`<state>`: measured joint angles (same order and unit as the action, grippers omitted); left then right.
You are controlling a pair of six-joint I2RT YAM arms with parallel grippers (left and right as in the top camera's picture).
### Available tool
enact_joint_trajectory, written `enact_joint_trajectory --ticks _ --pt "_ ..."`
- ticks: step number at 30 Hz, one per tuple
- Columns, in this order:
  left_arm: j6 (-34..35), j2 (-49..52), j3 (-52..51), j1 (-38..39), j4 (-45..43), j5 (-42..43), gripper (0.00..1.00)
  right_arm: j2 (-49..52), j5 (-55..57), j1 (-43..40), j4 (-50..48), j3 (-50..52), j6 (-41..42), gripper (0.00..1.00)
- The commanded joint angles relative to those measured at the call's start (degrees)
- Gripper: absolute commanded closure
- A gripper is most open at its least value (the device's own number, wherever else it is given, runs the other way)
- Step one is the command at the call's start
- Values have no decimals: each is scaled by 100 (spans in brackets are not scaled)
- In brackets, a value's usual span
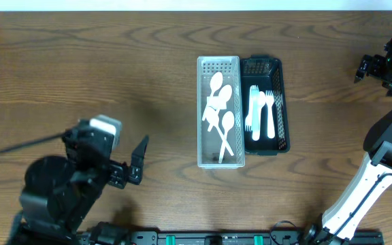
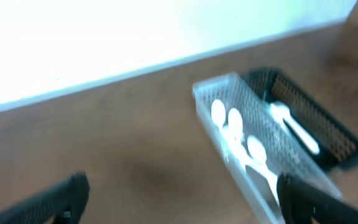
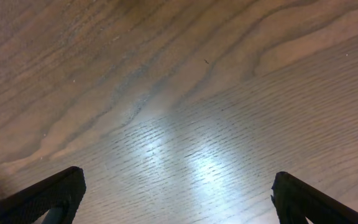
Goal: Pack container
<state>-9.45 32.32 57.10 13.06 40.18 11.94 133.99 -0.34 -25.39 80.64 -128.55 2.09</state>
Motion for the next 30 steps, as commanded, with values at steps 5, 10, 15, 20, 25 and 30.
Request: enact_joint_trajectory --ticks 5,10,15,20,25,30 --pt "-643 -1237 -2181 -763 -1314 686 2 -48 11 -11 -11 2 -22 1" --pt "-643 -1810 -3139 -1158 -2100 667 2 -48 9 -11 -11 2 -22 1" --pt "-664 -2402 -3783 -1421 -2734 579 2 -48 9 -11 -11 2 -22 1" --pt "-664 -2859 -4194 -1593 -3018 380 2 -48 9 -11 -11 2 -22 1" --pt "-660 -3187 -4463 -1600 -3069 116 2 -48 9 -11 -11 2 -22 1" --pt "-605 -3220 -4765 -1631 -3401 42 2 -48 11 -11 -11 2 -22 1"
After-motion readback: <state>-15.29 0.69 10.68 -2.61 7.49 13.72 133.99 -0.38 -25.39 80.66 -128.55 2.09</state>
